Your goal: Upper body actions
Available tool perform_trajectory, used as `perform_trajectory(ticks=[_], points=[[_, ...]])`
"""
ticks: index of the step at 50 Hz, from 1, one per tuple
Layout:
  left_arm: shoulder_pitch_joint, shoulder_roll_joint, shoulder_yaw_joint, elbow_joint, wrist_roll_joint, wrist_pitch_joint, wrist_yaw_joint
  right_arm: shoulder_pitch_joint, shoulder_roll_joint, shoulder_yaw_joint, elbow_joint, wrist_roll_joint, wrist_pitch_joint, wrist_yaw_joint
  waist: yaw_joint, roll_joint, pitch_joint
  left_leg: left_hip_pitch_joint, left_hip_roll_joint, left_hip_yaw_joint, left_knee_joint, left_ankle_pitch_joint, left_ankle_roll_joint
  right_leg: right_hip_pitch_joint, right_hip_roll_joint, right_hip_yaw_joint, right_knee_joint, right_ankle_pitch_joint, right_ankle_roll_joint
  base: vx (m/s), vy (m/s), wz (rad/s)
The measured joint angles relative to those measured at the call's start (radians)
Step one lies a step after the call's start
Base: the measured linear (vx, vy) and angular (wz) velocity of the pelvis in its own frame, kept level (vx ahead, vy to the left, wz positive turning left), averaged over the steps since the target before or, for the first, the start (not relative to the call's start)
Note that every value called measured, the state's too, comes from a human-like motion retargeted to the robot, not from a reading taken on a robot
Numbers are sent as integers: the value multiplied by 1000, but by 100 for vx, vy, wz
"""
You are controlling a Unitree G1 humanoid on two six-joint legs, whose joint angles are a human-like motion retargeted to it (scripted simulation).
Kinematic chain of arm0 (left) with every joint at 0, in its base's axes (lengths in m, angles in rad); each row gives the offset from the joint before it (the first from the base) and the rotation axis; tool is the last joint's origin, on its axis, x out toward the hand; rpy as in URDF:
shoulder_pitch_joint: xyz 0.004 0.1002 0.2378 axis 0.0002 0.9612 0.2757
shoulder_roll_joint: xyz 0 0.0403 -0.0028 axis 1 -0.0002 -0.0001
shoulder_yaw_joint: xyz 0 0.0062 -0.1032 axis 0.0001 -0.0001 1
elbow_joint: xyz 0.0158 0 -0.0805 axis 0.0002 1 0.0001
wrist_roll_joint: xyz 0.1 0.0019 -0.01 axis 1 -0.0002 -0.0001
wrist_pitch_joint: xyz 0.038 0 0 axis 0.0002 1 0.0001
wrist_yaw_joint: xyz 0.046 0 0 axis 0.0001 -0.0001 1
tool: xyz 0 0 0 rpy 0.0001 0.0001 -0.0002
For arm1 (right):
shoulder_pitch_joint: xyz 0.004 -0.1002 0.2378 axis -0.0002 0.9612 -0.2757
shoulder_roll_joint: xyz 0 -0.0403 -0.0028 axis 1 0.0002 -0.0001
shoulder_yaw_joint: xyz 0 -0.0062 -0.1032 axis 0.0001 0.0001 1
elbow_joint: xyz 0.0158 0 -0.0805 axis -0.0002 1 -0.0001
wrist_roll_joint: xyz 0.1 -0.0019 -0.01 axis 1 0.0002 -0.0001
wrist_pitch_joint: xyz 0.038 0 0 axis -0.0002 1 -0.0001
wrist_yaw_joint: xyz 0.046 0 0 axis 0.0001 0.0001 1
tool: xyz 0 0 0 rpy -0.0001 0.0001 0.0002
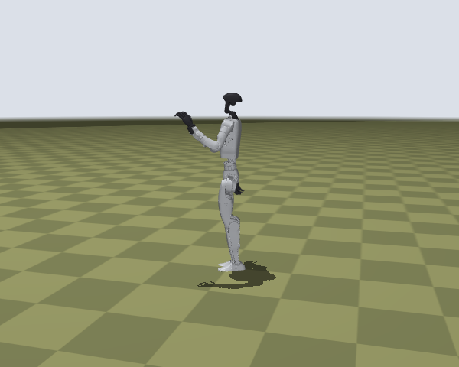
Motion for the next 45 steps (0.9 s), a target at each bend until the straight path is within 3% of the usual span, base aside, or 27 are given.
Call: perform_trajectory(ticks=[10, 15, 18, 21, 30, 35, 37, 40, 45], points=[[84, 14, 172, -195, -24, 107, 80, 18, 1, 23, -9, -23, -12, -31, 7, 0, -6, 1, 1, -19, -1, 2, 0, -1, -9, -12, 4, -1, 10, 0, 0, 9], [-40, -26, 203, 99, 10, 97, 44, 17, 0, 47, -6, -43, -9, -22, 6, -4, -6, 1, -7, -51, 6, 9, 1, 13, -18, -43, 1, -3, 12, -1, 2, 35], [-134, -26, 184, 337, 30, 159, -30, 7, 3, 50, -5, -59, -11, -8, 7, -13, -1, 1, -13, -72, 11, 13, 3, 26, -20, -64, -2, -5, 11, -5, -3, 36], [-134, -15, 167, 332, -10, 204, -107, -6, 7, 43, -22, -86, -12, 13, -15, -15, 7, 0, -16, -93, 11, 18, 4, 28, -19, -86, -5, -5, 8, -1, -4, 37], [60, -60, 191, 24, 38, 69, 58, -23, 7, 77, -38, -107, -15, 12, -34, -12, 34, 5, -17, -64, 7, 13, 4, 25, 0, -63, -12, -3, -11, 0, -1, -16], [279, -174, 210, -94, -200, -220, 31, -15, 11, 54, -52, -73, -22, -28, -37, -10, 54, 13, -13, -38, 1, 7, 3, 17, 8, -38, -9, 1, -18, 2, -2, -31], [370, -220, 202, -86, -320, -296, -2, -12, 5, 58, -45, -59, -26, -45, -29, -6, 55, 15, -8, -14, -3, 3, 2, 11, 10, -15, -7, 3, -17, 4, 2, -60], [488, -272, 178, -18, -394, -329, -37, -6, -4, 54, -27, -31, -24, -53, -1, 0, 54, 19, 0, 26, -8, -4, -2, 5, 12, 24, -4, 5, -13, 2, 2, -63], [576, -278, 164, 257, -246, -320, -196, 6, -16, 18, -4, 41, -10, -43, 6, 6, 58, 20, 2, 20, -8, -3, -1, 7, 8, 19, -3, 6, -7, 0, 0, -5]])
